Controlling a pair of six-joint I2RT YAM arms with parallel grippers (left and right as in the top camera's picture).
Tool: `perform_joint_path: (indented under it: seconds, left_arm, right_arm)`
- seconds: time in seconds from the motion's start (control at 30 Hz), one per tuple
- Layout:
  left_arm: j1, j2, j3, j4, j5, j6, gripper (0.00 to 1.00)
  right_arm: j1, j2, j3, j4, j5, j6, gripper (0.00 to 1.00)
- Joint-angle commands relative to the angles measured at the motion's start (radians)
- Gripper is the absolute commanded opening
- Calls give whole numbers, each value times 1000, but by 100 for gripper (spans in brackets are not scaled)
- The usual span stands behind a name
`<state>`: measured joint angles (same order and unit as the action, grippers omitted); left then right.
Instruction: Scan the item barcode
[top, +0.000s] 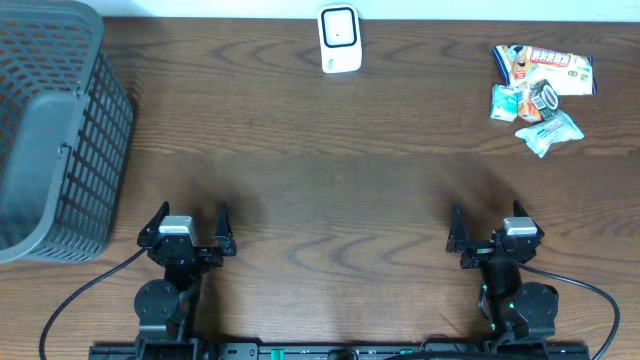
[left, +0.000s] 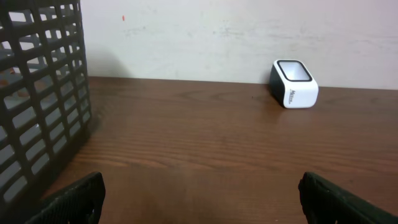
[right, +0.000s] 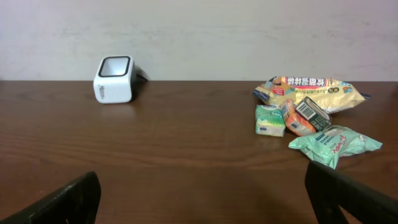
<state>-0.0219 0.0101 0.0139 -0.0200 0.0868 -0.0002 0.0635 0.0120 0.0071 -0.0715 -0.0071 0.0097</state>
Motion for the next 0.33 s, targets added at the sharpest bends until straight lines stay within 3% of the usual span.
perform_joint_path:
  seconds: [0.0, 0.3]
  left_arm:
    - [-3, -6, -10, -46, 10, -4, 98]
    - [-3, -6, -10, -46, 10, -4, 98]
  right_arm:
    - [8, -7, -1, -6, 0, -11, 99]
    - [8, -7, -1, -6, 0, -11, 99]
